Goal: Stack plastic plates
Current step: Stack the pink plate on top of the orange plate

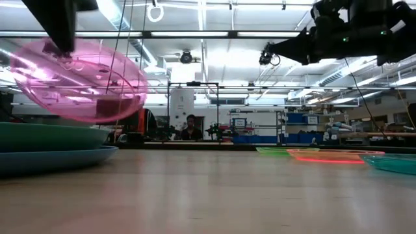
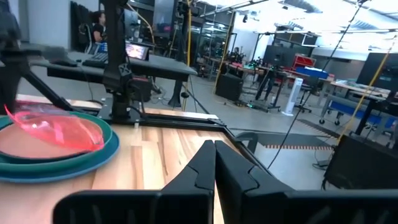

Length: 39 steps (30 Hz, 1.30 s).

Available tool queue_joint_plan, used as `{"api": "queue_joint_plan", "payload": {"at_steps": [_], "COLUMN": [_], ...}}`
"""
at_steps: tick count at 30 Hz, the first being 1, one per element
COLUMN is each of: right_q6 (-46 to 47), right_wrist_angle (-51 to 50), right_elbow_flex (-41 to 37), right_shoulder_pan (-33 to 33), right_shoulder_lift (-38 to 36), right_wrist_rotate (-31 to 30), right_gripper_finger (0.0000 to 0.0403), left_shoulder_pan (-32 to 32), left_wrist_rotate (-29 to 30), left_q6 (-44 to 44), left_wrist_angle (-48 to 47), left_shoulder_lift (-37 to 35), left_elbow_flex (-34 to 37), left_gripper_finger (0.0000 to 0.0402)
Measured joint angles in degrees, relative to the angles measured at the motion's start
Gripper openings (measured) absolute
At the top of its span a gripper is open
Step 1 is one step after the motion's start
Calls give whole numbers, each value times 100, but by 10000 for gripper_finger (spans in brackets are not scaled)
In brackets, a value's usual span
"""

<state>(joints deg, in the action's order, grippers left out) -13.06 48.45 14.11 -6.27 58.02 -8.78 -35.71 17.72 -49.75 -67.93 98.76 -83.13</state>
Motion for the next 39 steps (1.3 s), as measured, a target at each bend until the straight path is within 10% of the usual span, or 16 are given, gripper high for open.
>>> {"api": "queue_joint_plan", "payload": {"at_steps": [11,39], "right_q6": [262,447], "right_wrist_angle": [-9,-51], "right_elbow_flex": [0,0], "right_shoulder_pan": [-30,-30], "right_shoulder_lift": [-1,0], "right_wrist_rotate": [188,293], "right_gripper_finger": [11,11], "left_shoulder_pan": [-384,-505], "left_wrist_rotate": [-904,-1163], "left_q6": [-1558,-1651], "left_wrist_angle": [-347,-785], "left_shoulder_lift": [137,1119], "left_elbow_flex": [-228,-173], "left_gripper_finger": [6,65]}}
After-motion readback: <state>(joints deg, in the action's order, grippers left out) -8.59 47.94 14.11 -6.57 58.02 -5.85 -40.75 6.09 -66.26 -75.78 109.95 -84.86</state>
